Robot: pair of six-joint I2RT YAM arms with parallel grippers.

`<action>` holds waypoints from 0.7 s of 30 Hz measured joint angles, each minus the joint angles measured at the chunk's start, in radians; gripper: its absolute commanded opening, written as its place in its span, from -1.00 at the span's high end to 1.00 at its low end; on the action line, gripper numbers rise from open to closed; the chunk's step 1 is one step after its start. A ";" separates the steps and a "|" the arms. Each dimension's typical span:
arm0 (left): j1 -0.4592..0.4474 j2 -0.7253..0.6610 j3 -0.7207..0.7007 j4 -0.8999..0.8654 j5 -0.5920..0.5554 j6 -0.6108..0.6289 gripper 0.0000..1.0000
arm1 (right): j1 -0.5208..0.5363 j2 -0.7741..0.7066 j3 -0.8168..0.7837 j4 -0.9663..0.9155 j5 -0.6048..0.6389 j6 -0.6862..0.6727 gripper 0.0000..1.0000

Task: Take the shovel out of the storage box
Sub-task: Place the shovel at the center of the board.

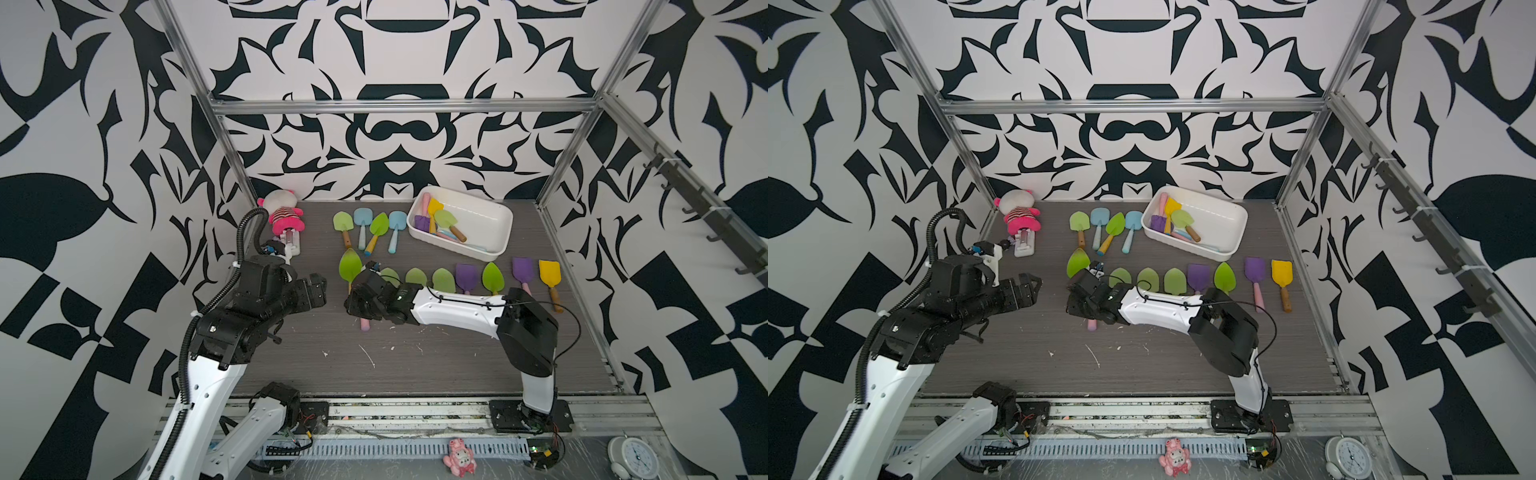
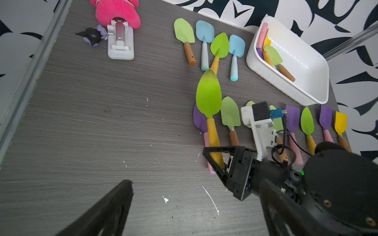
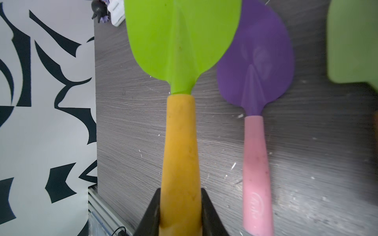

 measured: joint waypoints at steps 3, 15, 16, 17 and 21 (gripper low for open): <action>0.000 0.005 0.000 -0.017 -0.013 -0.008 -0.99 | 0.021 0.055 0.042 0.005 0.011 0.037 1.00; 0.000 -0.014 0.002 -0.032 -0.019 -0.020 -0.99 | 0.056 0.201 0.161 -0.009 0.050 0.116 1.00; 0.000 -0.016 0.002 -0.032 -0.019 -0.021 -0.99 | 0.057 0.210 0.169 -0.011 0.051 0.119 1.00; 0.000 -0.018 0.002 -0.032 -0.019 -0.024 -0.99 | 0.057 0.219 0.177 -0.011 0.051 0.122 1.00; 0.000 -0.021 0.002 -0.032 -0.019 -0.028 -0.99 | 0.057 0.259 0.205 -0.013 0.051 0.131 1.00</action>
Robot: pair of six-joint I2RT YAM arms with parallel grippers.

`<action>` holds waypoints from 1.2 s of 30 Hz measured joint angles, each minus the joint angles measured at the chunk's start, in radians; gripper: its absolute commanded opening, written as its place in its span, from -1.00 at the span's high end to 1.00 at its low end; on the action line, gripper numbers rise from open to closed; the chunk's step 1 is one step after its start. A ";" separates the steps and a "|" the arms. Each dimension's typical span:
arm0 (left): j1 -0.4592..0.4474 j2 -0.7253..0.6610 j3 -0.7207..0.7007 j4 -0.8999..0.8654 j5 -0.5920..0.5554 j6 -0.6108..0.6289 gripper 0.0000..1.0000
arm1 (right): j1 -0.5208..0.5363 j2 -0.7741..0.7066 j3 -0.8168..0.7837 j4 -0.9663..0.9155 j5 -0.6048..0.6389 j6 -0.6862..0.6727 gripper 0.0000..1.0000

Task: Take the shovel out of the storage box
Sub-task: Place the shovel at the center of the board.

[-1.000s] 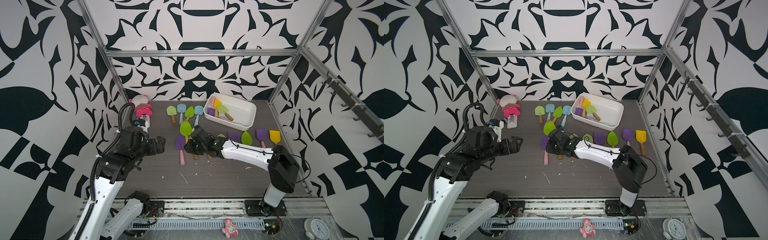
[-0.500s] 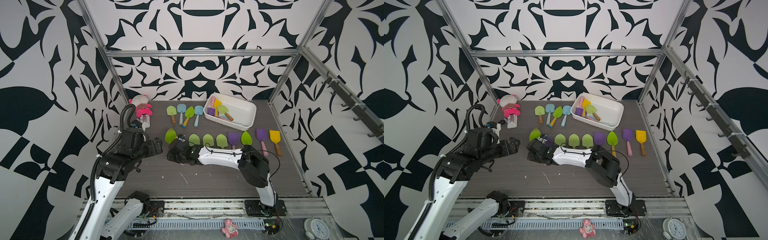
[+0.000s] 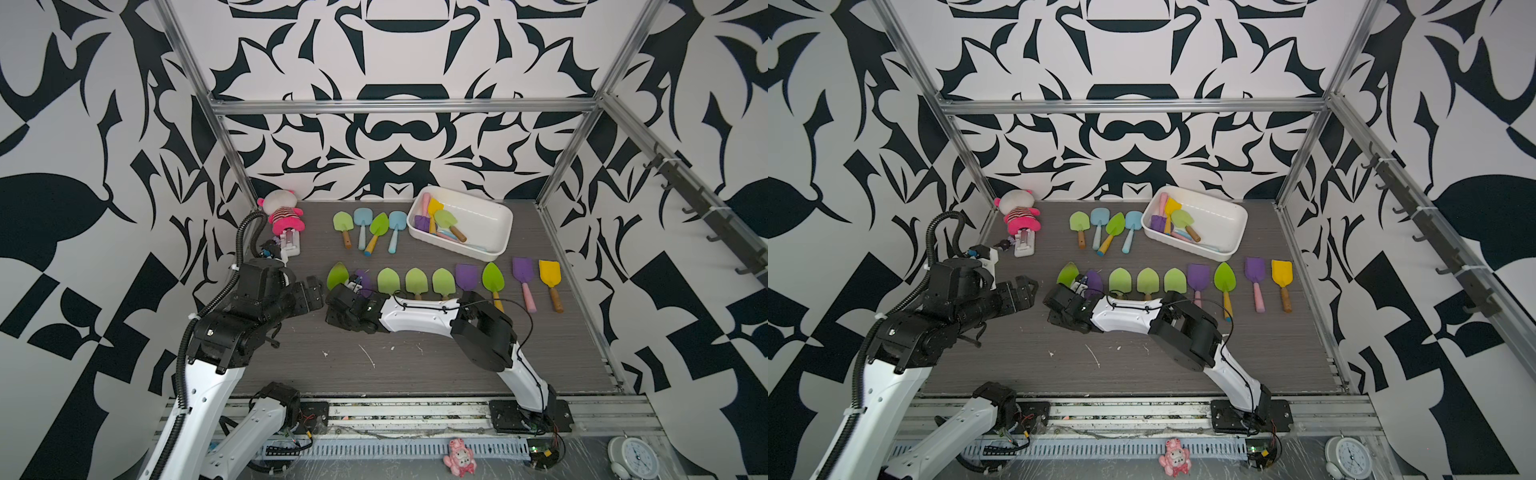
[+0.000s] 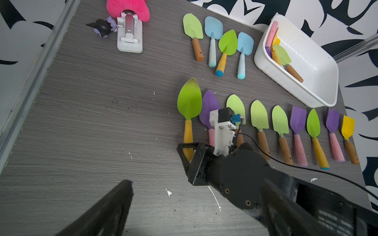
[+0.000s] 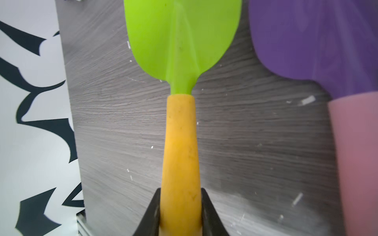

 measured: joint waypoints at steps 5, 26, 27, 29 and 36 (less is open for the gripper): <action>0.000 -0.001 0.000 0.000 0.000 -0.003 -0.99 | 0.000 0.042 0.028 -0.020 -0.001 0.013 0.97; 0.001 -0.005 0.000 0.002 -0.015 -0.003 -0.99 | 0.019 0.062 0.068 -0.058 -0.020 0.055 0.32; 0.001 -0.004 0.000 0.002 -0.015 -0.003 -0.99 | 0.019 0.062 0.068 -0.058 -0.020 0.058 0.32; 0.001 -0.002 0.000 0.003 -0.015 -0.003 -0.99 | 0.019 0.062 0.068 -0.058 -0.021 0.061 0.32; 0.001 0.000 0.000 0.013 -0.015 -0.003 -0.99 | 0.020 0.062 0.068 -0.062 -0.023 0.063 0.31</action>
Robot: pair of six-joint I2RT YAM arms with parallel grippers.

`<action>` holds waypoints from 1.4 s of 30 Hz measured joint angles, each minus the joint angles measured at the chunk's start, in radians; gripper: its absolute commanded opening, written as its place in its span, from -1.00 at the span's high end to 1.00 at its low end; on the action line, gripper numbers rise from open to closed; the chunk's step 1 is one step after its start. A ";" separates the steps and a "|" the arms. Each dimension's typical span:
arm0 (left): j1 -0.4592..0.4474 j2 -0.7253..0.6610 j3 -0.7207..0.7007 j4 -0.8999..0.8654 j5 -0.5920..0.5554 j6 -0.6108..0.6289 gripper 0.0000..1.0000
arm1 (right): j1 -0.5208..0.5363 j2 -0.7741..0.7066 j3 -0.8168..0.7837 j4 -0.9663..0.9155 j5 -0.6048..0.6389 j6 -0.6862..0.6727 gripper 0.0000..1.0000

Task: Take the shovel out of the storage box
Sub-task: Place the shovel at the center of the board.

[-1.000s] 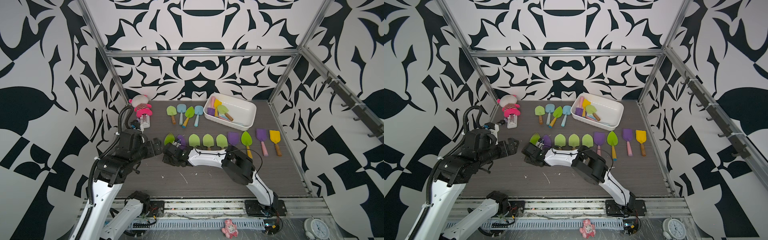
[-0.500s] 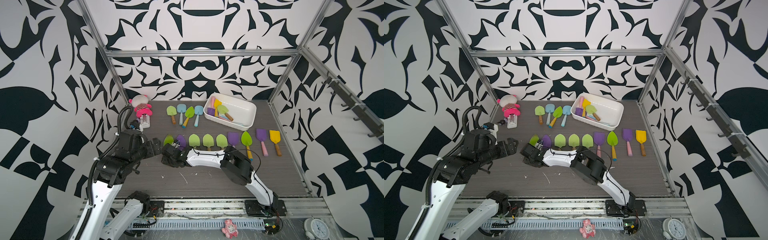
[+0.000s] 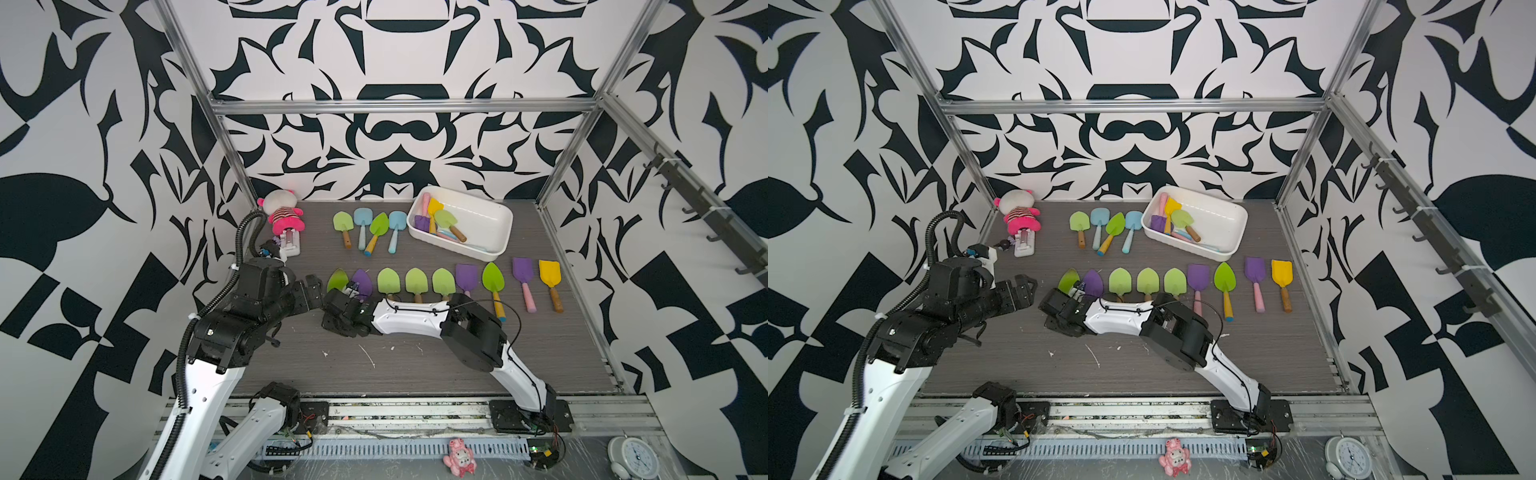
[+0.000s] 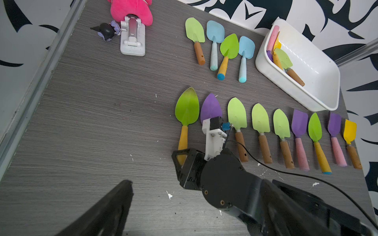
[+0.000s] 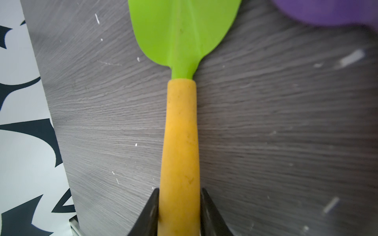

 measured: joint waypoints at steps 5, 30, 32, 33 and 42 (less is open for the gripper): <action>0.000 0.000 0.000 0.004 0.000 0.000 -0.99 | 0.000 0.000 0.000 -0.002 0.001 -0.001 0.25; 0.000 0.051 0.000 0.046 -0.004 -0.023 -0.99 | 0.000 -0.164 -0.019 -0.116 -0.019 -0.146 -0.12; 0.000 0.053 0.000 0.055 -0.009 -0.029 -0.99 | 0.000 -0.196 -0.030 -0.124 -0.031 -0.172 -0.13; 0.000 0.054 0.000 0.058 -0.013 -0.031 -0.99 | 0.000 -0.213 -0.036 -0.131 -0.037 -0.188 -0.14; 0.000 0.063 0.007 0.084 -0.056 -0.055 -0.99 | 0.000 -0.389 -0.111 -0.221 -0.061 -0.348 -0.22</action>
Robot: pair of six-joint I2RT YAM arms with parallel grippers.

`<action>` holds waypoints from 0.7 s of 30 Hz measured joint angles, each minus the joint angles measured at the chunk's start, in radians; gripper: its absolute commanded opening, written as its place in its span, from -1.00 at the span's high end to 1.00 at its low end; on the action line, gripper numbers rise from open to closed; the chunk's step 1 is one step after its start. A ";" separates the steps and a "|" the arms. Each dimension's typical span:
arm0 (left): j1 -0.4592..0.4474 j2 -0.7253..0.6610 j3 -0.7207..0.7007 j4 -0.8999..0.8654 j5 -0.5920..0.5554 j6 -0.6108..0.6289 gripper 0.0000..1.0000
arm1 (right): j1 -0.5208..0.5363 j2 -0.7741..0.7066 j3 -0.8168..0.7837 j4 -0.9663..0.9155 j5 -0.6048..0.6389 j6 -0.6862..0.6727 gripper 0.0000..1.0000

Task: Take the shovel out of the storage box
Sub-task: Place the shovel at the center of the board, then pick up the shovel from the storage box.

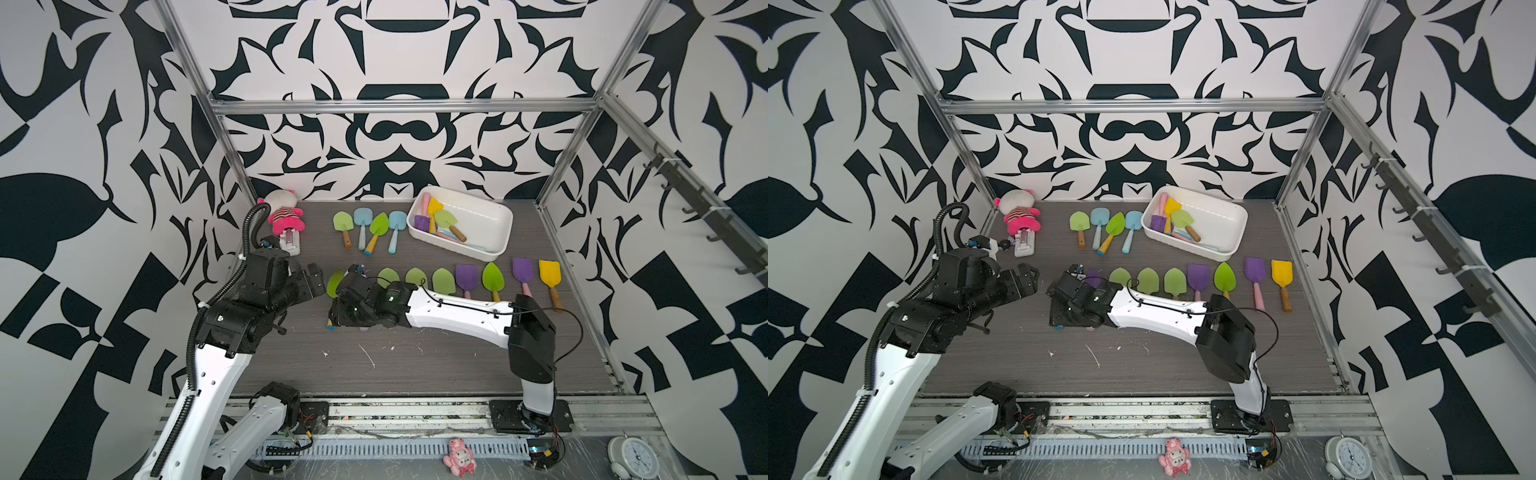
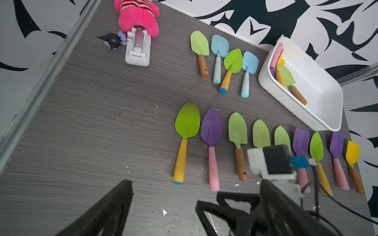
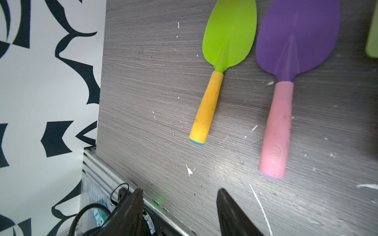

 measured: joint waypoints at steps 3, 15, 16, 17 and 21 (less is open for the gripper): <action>0.000 -0.001 0.005 0.020 -0.016 -0.010 -0.99 | 0.000 -0.085 -0.047 -0.012 0.005 -0.071 -0.23; 0.000 0.018 0.005 0.161 0.080 -0.006 -0.99 | -0.130 -0.447 -0.208 -0.151 0.033 -0.306 -0.22; -0.001 0.026 0.007 0.171 0.095 0.000 -0.99 | -0.162 -0.468 -0.212 -0.162 0.022 -0.324 -0.22; -0.004 0.039 0.014 0.177 0.113 0.006 -0.98 | -0.206 -0.492 -0.218 -0.177 0.012 -0.345 -0.22; -0.036 0.097 0.055 0.211 0.151 0.060 -0.98 | -0.385 -0.549 -0.222 -0.217 -0.051 -0.423 -0.21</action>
